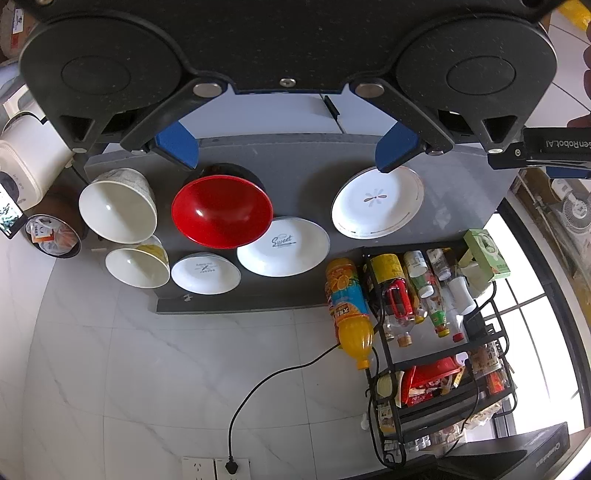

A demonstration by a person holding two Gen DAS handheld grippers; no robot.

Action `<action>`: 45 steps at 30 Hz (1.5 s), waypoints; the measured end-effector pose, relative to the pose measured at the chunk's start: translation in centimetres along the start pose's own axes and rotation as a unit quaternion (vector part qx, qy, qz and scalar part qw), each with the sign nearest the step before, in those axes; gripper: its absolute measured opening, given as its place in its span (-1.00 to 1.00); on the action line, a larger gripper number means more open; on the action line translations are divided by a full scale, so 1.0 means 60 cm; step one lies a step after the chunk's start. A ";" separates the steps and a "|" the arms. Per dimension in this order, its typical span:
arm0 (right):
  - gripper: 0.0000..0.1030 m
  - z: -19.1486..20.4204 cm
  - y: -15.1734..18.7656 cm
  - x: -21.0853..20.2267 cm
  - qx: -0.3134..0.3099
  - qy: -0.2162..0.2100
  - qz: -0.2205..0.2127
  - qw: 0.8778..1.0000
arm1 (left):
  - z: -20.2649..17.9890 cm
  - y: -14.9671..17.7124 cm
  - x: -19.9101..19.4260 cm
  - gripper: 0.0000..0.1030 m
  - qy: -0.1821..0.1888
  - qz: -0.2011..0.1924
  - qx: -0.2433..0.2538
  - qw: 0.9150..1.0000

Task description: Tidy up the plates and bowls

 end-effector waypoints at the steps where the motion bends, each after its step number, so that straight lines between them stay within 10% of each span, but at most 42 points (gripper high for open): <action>1: 1.00 -0.001 -0.001 0.000 0.001 -0.002 0.000 1.000 | -0.001 -0.001 -0.001 0.98 0.000 0.001 -0.001 1.000; 22: 1.00 -0.004 -0.054 0.097 0.062 0.012 0.019 0.998 | 0.022 -0.076 0.071 0.98 -0.003 0.027 0.009 1.000; 45: 1.00 -0.071 -0.079 0.206 0.175 0.087 0.063 0.979 | -0.009 -0.222 0.279 0.97 0.078 0.063 0.107 0.989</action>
Point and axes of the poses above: each gripper's, at about its wrist camera, not at the fingertips, and x roughly the way its jaws point, z to its left, y to its underside, the point moved 1 cm from there along x, roughly the way its jaws point, and after that the axes turned 9 degrees about y, right-handed, at the moved point
